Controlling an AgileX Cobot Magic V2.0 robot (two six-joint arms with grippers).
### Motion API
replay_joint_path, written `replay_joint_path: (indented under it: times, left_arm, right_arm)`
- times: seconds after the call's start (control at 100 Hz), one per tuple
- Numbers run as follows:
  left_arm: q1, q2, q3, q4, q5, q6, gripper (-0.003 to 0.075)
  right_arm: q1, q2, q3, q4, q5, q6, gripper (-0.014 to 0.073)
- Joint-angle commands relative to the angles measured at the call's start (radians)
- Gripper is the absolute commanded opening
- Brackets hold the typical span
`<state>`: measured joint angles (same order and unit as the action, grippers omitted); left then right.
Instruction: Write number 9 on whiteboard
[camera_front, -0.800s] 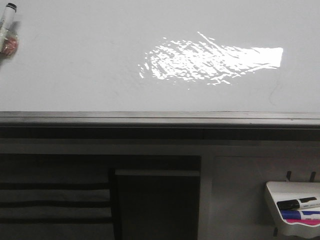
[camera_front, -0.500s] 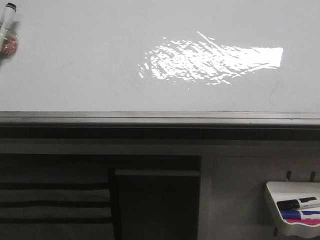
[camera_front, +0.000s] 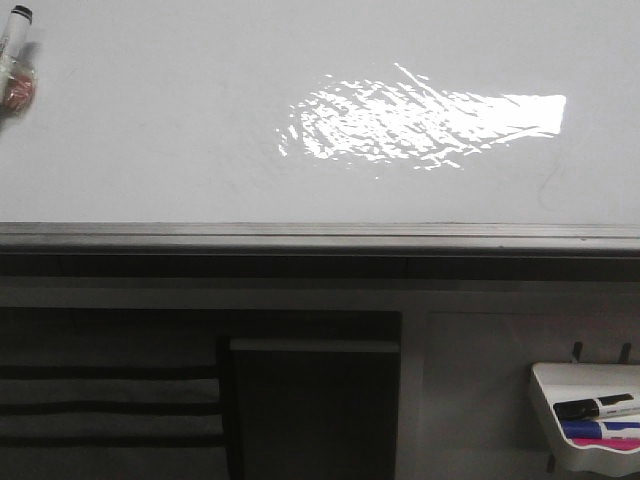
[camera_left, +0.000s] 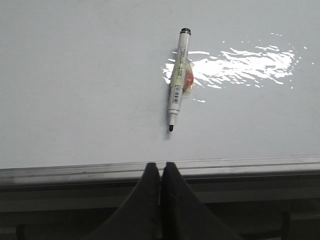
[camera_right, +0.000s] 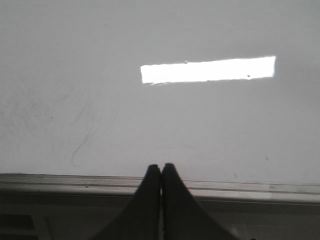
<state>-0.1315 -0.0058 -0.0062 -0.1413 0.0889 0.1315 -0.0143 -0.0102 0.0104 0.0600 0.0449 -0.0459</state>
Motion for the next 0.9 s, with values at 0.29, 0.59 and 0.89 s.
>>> replay_joint_path:
  times: [0.29,0.59,0.89]
  left_arm:
    - [-0.001,-0.028,-0.022,-0.092,-0.113,-0.01,-0.002]
    - [-0.001,0.094,-0.306,-0.115,0.013,-0.01,-0.002]
    - [-0.001,0.376,-0.576,-0.049,0.186,-0.01,-0.002]
  right_arm:
    - [-0.005,-0.018,-0.051,0.055,-0.068,-0.004,-0.0072]
    - [-0.005,0.141,-0.402,0.034,0.277,-0.007,-0.0072]
    - [-0.005,0.419,-0.654,0.025,0.411,-0.007,-0.0072]
